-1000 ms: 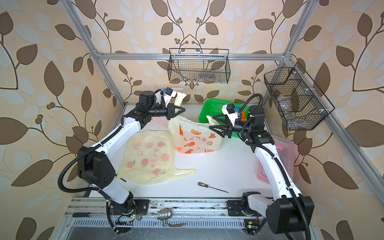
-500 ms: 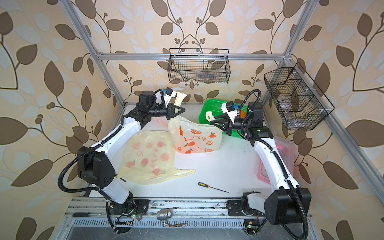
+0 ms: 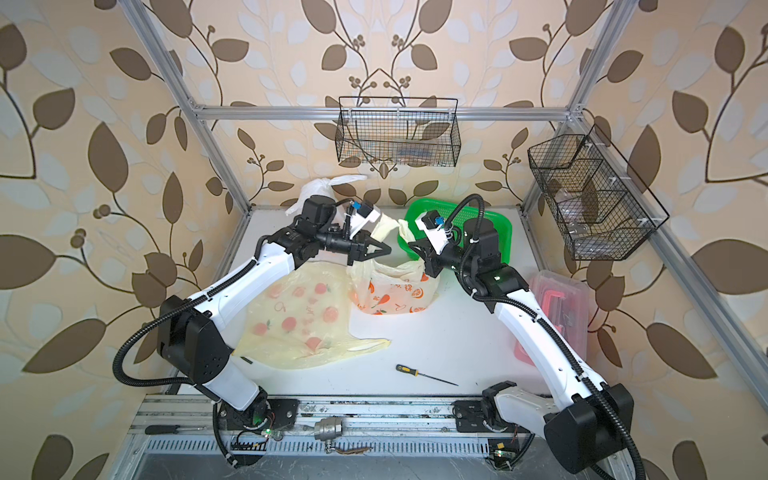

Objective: Place the oranges into plastic bags & tie knots
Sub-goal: Tie the plastic bag at the center of the board.

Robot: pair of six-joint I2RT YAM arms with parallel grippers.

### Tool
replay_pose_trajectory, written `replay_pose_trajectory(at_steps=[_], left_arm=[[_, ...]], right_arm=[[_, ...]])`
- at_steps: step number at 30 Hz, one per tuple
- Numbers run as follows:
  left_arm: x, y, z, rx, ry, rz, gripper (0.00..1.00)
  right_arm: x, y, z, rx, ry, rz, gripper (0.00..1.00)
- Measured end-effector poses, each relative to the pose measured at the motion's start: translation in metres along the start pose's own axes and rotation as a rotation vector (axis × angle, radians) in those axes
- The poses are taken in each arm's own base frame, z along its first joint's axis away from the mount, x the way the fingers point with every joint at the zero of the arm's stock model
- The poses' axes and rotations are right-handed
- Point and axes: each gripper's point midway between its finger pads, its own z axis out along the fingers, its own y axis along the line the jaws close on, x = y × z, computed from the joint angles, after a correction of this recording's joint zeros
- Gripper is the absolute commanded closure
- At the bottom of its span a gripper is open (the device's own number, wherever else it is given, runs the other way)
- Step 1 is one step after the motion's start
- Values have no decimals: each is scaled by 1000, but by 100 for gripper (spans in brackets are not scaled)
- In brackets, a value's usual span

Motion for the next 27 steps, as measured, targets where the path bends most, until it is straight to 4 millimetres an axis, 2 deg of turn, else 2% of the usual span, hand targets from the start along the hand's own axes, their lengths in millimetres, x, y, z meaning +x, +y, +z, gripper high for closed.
replay_pose_trajectory(at_steps=[2, 6, 9, 10, 11, 17, 23, 27], left_arm=[[4, -12, 6, 47, 16, 20, 100], [12, -22, 9, 87, 44, 42, 100], [13, -23, 9, 96, 57, 48, 100], [13, -22, 9, 97, 62, 44, 97], [13, -21, 10, 94, 65, 41, 89], [18, -7, 15, 57, 87, -7, 66], [18, -1, 15, 27, 72, -24, 43], [24, 0, 7, -11, 55, -48, 26]], right_arm=[[6, -5, 4, 15, 12, 25, 100], [9, -10, 14, 14, 12, 62, 100], [10, -8, 21, -9, 7, 78, 100], [10, -5, 22, -28, 2, 76, 100], [8, 0, 23, -55, -8, 70, 100], [2, 38, 23, -237, -44, 9, 100], [1, 50, 22, -296, -55, -20, 100], [3, 53, 25, -316, -50, -23, 100]])
